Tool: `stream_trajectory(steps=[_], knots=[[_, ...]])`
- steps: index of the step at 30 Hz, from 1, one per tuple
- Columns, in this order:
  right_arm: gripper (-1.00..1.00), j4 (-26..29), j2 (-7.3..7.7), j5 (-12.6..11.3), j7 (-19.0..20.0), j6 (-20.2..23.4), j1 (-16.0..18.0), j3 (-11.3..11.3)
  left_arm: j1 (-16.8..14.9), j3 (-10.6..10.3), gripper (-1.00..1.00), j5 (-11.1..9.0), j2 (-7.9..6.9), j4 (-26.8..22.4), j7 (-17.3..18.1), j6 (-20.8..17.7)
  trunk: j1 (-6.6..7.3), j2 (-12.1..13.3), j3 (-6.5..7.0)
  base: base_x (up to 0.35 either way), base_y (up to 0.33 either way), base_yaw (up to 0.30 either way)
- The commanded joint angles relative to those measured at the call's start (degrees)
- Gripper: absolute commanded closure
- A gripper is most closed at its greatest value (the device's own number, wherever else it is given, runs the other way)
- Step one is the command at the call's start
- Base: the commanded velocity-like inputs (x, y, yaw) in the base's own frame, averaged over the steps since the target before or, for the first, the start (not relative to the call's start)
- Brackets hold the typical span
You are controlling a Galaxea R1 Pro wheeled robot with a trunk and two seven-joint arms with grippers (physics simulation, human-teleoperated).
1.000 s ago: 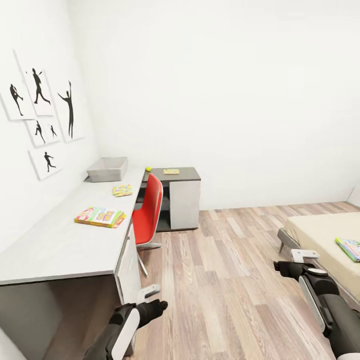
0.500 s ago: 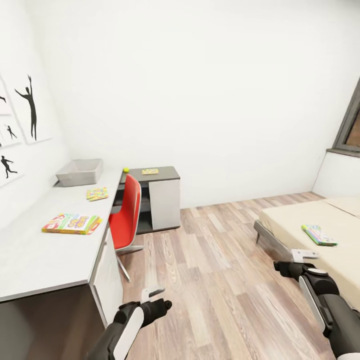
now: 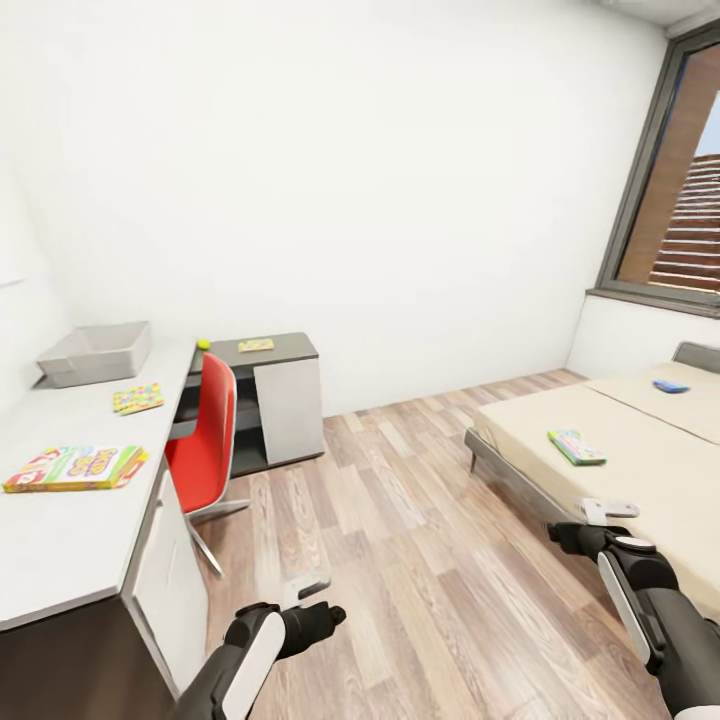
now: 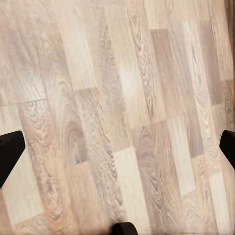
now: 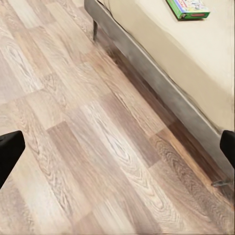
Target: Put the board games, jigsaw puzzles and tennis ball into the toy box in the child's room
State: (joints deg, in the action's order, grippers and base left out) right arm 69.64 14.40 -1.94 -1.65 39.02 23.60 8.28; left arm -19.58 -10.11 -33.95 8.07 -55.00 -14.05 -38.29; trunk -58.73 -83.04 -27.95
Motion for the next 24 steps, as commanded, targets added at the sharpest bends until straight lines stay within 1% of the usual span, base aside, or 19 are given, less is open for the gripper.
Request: stream_trajectory(steps=[1, 16, 24], knots=[[-1.00, 0.06, 0.01, -0.20, -0.17, 0.27, 0.04, -0.02, -0.03, -0.07, -1.00, -0.61, -0.02, -0.09, -0.54, -0.14, 0.00, -0.04, -0.08, 0.000, 0.000, -0.282], [-1.00, 0.06, -0.01, -0.17, -0.20, 0.27, 0.04, -0.04, -0.02, -0.13, -1.00, -0.67, -0.07, 0.00, -0.41, -0.12, 0.00, -0.04, -0.37, 0.000, 0.000, -0.282], [-1.00, 0.00, -0.02, -0.28, -0.13, 0.27, 0.04, -0.09, 0.00, -0.14, -1.00, -0.64, -0.09, 0.42, -0.37, 0.69, 0.00, -0.04, -0.50, 0.000, 0.000, -0.284]])
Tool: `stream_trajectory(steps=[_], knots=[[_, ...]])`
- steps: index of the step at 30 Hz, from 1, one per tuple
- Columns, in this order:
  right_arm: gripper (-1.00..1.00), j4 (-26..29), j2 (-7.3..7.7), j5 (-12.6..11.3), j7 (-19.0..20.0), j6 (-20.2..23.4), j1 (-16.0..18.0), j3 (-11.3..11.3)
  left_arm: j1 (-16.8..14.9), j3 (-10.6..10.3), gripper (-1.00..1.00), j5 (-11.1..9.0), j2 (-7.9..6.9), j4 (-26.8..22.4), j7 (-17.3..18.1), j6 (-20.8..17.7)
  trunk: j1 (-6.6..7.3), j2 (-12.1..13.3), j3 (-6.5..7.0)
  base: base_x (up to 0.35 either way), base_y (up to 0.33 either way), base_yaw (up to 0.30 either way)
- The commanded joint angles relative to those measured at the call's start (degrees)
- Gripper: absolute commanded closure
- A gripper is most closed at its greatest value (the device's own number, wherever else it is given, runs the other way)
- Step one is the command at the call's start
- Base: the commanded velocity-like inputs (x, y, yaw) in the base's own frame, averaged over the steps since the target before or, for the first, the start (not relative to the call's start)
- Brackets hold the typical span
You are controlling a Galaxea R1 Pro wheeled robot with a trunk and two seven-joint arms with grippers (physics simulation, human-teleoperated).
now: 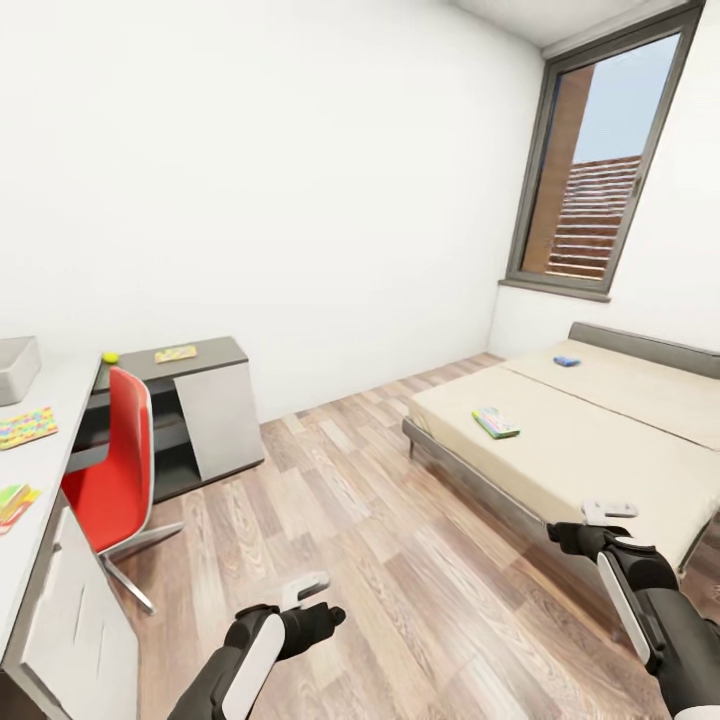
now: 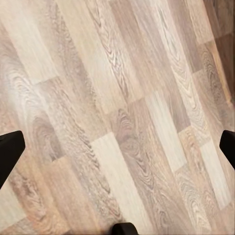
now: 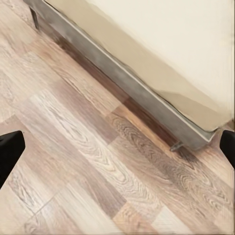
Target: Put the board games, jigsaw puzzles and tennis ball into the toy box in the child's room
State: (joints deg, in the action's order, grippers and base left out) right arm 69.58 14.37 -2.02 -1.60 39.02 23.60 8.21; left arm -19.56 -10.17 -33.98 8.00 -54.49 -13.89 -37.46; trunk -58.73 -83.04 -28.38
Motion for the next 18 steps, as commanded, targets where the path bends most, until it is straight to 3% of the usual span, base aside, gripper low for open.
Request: stream_trajectory(steps=[1, 7, 13, 18], knots=[[-1.00, 0.05, 0.00, -0.22, -0.17, 0.27, 0.04, -0.02, -0.03, -0.08, -1.00, -0.59, -0.01, -0.05, -0.53, 0.02, 0.00, -0.04, -0.08, 0.000, 0.000, -0.284], [-1.00, 0.03, -0.02, -0.26, -0.16, 0.27, 0.04, -0.03, -0.04, -0.51, -1.00, -0.24, -0.01, -0.03, -1.10, 0.50, 0.00, -0.04, -0.21, 0.000, 0.000, -0.284], [-1.00, -0.06, -0.04, -0.30, -0.15, 0.30, 0.04, -0.14, -0.75, -3.61, -1.00, 2.27, 0.10, -0.42, -2.50, 0.44, 0.00, -0.04, -0.34, 0.000, 0.000, -0.284], [-1.00, -1.08, -0.42, -0.34, -0.23, 1.23, 0.56, -0.27, -6.84, -5.22, -1.00, 3.22, 0.38, 0.34, -3.58, -0.16, 0.00, -0.04, -0.49, 0.000, 0.000, -0.275]])
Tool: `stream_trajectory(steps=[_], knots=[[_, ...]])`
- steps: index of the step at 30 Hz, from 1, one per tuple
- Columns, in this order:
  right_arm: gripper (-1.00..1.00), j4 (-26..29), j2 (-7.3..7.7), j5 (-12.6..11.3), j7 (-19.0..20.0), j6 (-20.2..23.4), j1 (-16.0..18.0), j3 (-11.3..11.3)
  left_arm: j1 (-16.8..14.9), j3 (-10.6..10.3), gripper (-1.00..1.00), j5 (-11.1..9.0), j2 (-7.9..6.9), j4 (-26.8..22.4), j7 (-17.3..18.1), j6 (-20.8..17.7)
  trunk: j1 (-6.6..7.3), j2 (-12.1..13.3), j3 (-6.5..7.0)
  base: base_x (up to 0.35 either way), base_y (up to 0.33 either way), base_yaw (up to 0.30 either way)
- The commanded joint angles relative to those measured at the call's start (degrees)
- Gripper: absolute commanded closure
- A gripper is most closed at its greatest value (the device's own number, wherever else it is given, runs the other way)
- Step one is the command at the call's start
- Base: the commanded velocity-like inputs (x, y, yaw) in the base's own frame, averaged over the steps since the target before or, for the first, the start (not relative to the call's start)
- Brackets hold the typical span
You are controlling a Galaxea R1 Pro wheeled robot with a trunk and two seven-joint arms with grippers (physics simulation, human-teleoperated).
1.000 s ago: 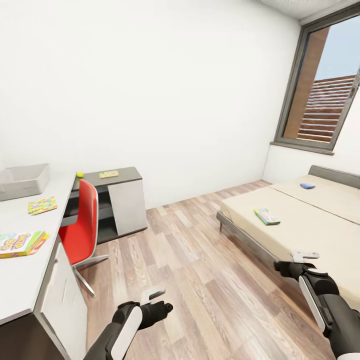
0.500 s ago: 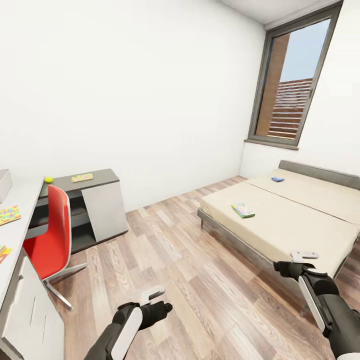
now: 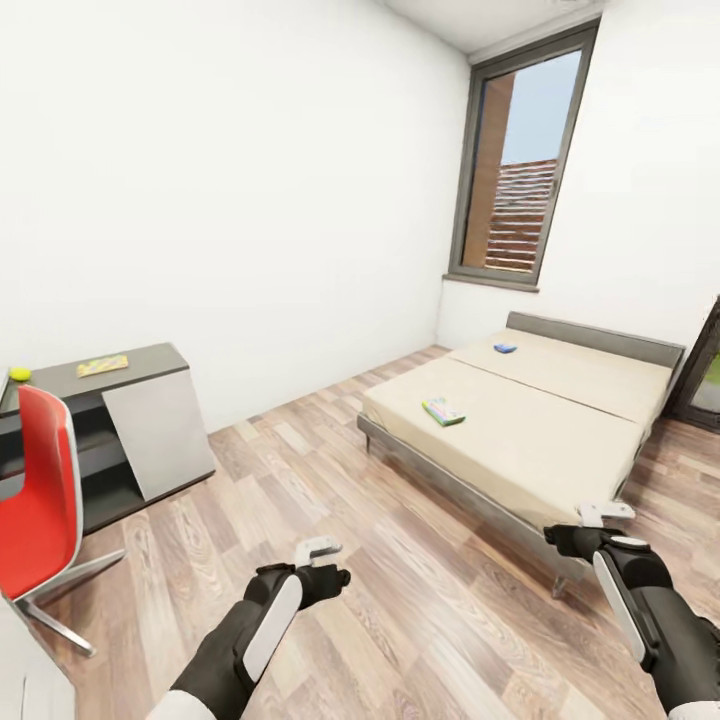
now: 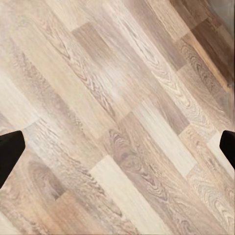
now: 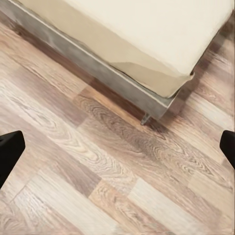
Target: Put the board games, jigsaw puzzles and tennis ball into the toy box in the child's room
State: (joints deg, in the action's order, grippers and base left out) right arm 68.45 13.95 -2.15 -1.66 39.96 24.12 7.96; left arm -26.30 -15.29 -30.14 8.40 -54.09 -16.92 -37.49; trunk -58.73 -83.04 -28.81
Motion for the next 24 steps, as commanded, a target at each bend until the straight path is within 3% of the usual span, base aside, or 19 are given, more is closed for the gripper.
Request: stream_trajectory(steps=[1, 4, 7, 8, 13, 17, 24], knots=[[-1.00, -0.36, -0.29, -0.19, -0.21, 0.63, 0.15, -0.02, -1.48, -0.24, -1.00, -0.74, 0.05, 0.62, -0.68, -0.21, 0.00, -0.04, -0.11, 0.000, 0.000, -0.267], [-1.00, -1.29, -1.04, -0.11, -0.30, 1.17, 0.35, -0.03, -3.79, -0.41, -1.00, -1.64, 0.17, 3.19, -0.91, -0.24, 0.00, -0.04, -0.21, 0.000, 0.000, -0.265], [-1.00, -3.36, -2.04, 0.03, -0.36, 1.64, 0.85, 0.00, -5.87, -0.56, -1.00, -4.82, 0.17, 8.09, -1.26, 0.00, 0.00, -0.04, -0.32, 0.000, 0.000, -0.261], [-1.00, -3.36, -2.04, 0.03, -0.36, 1.64, 0.85, 0.00, -5.87, -0.56, -1.00, -4.82, 0.17, 8.09, -1.26, 0.00, 0.00, -0.04, -0.36, 0.000, 0.000, -0.261], [-1.00, -7.45, -2.90, 0.13, -0.20, 2.02, 2.52, -0.01, -6.92, -0.92, -1.00, -10.33, 0.00, 11.65, -1.65, 0.28, 0.00, -0.04, -0.54, 0.000, 0.000, -0.237], [-1.00, -8.74, -3.10, 0.08, -0.07, 2.16, 2.99, -0.16, -7.09, -0.99, -1.00, -11.93, -0.11, 12.46, -1.40, 0.43, 0.00, -0.04, -0.62, 0.000, 0.000, -0.140], [-1.00, -9.54, -3.65, -0.01, 0.09, 2.27, 3.06, -0.67, -6.60, -1.26, -1.00, -12.84, -0.28, 12.79, -0.88, 0.72, 0.00, -0.04, -0.67, 0.002, 0.000, -0.055]])
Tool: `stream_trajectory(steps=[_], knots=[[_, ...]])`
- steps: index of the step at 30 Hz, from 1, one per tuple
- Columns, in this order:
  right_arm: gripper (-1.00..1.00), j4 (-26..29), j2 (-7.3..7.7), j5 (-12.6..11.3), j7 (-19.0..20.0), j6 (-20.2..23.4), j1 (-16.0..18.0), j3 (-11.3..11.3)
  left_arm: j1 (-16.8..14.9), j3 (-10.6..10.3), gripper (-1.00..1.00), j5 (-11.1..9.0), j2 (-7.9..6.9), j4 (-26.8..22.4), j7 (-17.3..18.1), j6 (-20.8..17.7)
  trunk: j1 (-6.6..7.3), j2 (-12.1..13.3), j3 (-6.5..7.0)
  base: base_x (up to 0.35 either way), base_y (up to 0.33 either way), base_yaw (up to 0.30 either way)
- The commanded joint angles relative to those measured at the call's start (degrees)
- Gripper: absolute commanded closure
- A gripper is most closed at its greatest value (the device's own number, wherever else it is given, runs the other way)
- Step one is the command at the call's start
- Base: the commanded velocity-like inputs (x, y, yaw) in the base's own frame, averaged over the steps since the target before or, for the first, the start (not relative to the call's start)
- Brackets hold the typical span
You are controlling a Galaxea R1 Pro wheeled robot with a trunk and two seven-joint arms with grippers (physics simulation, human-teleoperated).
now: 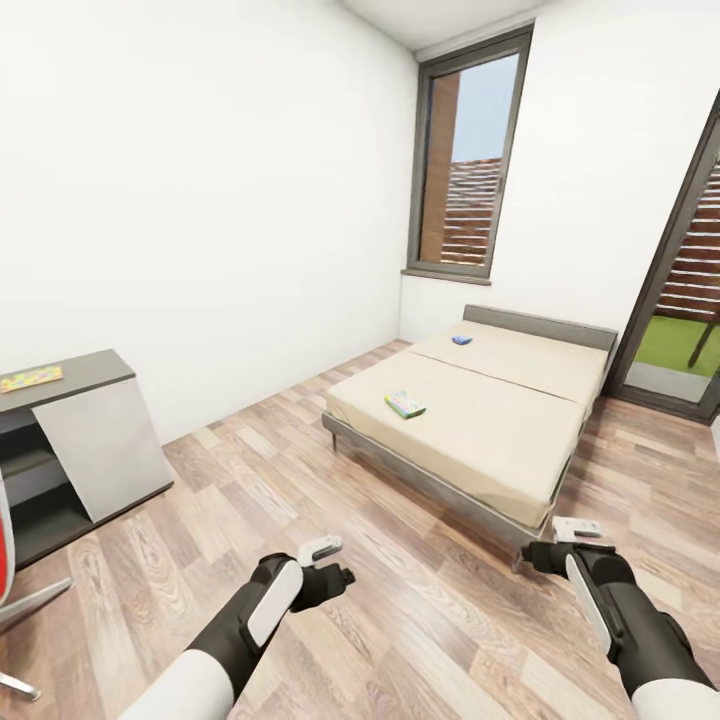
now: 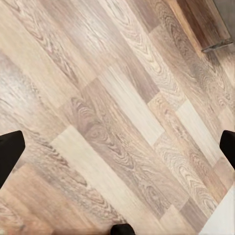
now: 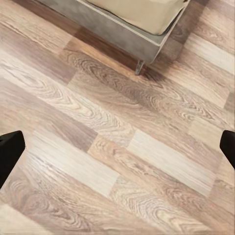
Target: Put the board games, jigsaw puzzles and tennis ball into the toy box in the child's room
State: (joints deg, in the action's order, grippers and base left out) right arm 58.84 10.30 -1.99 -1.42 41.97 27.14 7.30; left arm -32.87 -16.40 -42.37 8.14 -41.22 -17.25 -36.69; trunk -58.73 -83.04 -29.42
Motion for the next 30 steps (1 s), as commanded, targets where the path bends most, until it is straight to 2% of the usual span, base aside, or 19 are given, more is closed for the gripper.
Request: stream_trajectory(steps=[1, 6, 20, 30], knots=[[-1.00, 0.49, -0.86, -0.16, -0.14, 0.29, -0.04, -0.74, 0.18, -0.14, -1.00, -0.58, -0.12, -0.07, -0.53, 0.33, 0.00, -0.03, -0.06, 0.100, 0.000, -0.016], [-1.00, 3.07, -3.15, -0.10, -0.20, 0.31, -0.19, -2.90, 0.83, -0.16, -1.00, -0.55, -1.06, -0.07, -0.74, 2.57, 0.00, -0.03, -0.07, 0.218, 0.000, -0.008], [-1.00, 4.78, -3.31, -0.39, -0.15, 0.16, -0.24, -3.53, 1.24, -0.33, -1.00, -0.68, -1.38, -0.01, -0.50, 4.39, 0.00, -0.03, -0.07, 0.332, 0.000, -0.001], [-1.00, 8.57, -3.87, 0.03, -0.32, 0.29, -1.61, -3.58, 1.23, -0.32, -1.00, -0.55, -1.38, 0.63, -0.42, 4.50, 0.00, -0.03, -0.07, 0.345, 0.000, 0.000]])
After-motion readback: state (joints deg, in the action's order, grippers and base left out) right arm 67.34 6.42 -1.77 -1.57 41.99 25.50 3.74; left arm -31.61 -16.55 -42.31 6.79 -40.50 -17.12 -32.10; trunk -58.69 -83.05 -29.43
